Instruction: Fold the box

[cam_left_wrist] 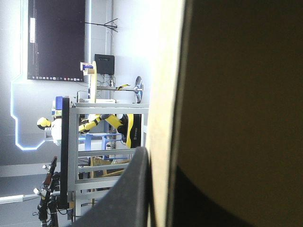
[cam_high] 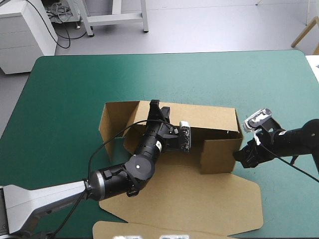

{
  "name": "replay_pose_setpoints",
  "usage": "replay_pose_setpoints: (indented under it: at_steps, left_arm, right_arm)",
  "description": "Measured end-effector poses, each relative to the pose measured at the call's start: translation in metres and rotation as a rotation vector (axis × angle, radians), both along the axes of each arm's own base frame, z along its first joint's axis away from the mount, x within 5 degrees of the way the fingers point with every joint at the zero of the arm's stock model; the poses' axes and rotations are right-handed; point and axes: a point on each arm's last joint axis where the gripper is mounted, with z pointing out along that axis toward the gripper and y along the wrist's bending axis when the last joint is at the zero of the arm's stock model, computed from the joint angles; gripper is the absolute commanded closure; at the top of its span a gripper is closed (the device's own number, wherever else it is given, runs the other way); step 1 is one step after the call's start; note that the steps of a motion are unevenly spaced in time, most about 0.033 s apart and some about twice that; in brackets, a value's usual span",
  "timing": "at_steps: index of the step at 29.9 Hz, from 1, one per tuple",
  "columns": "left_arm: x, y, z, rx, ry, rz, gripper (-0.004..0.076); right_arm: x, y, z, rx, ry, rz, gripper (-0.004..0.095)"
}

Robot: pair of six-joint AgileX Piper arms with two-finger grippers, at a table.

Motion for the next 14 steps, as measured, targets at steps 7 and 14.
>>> replay_pose_setpoints:
  at_steps: [7, 14]
  left_arm:
    - [0.000, 0.000, 0.000, 0.000, 0.001, -0.003, 0.0734]
    - [0.000, 0.000, 0.000, 0.000, 0.001, -0.004, 0.0734]
  right_arm:
    - [-0.001, 0.004, 0.002, 0.055, 0.010, 0.009, 0.0288]
    - [0.005, 0.013, 0.011, 0.212, -0.040, -0.043, 0.0288]
